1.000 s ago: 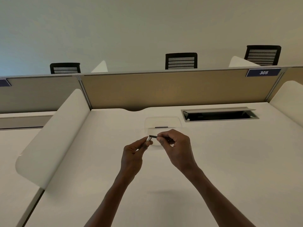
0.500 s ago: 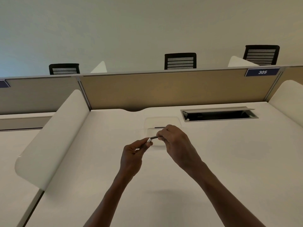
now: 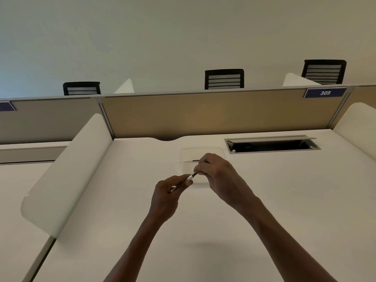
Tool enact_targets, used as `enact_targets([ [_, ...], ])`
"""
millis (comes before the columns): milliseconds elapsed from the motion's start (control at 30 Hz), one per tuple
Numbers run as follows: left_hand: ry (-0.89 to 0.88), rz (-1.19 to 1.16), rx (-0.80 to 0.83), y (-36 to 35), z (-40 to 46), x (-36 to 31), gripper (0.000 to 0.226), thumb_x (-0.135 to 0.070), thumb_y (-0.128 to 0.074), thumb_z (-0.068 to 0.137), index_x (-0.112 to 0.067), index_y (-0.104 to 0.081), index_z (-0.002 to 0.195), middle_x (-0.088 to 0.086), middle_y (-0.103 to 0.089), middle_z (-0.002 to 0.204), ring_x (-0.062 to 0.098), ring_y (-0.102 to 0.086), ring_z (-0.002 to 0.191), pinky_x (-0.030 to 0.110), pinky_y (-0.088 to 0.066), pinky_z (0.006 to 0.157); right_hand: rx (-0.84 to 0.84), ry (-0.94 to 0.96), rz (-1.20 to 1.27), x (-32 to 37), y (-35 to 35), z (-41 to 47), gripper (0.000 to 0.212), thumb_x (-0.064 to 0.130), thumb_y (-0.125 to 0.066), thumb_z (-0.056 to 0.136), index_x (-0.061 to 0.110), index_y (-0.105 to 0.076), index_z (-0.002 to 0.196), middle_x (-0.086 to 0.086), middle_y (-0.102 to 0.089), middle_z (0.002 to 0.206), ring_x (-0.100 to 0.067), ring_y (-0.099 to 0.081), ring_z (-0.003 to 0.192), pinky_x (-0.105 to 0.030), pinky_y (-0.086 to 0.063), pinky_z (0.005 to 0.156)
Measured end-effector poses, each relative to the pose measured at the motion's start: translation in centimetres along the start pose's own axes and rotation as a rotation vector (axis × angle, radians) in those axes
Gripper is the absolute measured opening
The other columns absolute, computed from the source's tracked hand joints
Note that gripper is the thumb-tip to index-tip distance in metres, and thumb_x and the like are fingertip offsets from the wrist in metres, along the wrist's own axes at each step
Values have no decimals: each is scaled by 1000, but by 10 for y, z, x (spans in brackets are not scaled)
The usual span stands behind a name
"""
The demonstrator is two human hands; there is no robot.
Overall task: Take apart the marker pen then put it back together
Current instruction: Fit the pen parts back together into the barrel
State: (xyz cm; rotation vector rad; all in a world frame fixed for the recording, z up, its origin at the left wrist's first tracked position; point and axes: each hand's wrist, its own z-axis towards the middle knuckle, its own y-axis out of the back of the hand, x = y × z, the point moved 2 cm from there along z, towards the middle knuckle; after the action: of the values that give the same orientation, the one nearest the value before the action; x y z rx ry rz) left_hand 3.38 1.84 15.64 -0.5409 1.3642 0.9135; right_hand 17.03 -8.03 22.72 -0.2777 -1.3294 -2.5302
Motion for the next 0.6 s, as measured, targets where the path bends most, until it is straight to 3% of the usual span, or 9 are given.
enact_targets([
  [167,-71,-7,26,-4,2,-6,20,-12,-71,89,-17,-78,107,-12,-79,97,1,-70,97,12,-50,79,-7,-77,166,-3,-6,-2,13,1,-69,85,4,-71,98,-6,-70,89,-16,-63,79,-26,-50,71],
  [300,-88,20,37,-3,3,-6,19,-13,-71,89,-19,-78,105,-9,-79,96,5,-69,95,13,-48,78,16,-96,221,-10,-4,-3,13,6,-72,83,5,-74,96,-5,-72,85,-15,-64,77,-25,-50,70],
  [467,-108,81,58,-3,3,-4,18,-18,-69,90,-24,-78,104,-10,-78,92,7,-68,90,21,-48,76,70,-8,95,-11,-6,-5,11,5,-66,87,6,-73,95,-6,-68,81,-17,-60,75,-31,-50,67],
  [600,-131,125,69,0,3,-2,18,-15,-69,90,-17,-78,105,-9,-75,85,-4,-63,77,8,-41,68,147,88,-87,-10,-13,-8,12,12,-61,93,7,-69,100,-7,-62,83,-20,-56,74,-34,-51,60],
])
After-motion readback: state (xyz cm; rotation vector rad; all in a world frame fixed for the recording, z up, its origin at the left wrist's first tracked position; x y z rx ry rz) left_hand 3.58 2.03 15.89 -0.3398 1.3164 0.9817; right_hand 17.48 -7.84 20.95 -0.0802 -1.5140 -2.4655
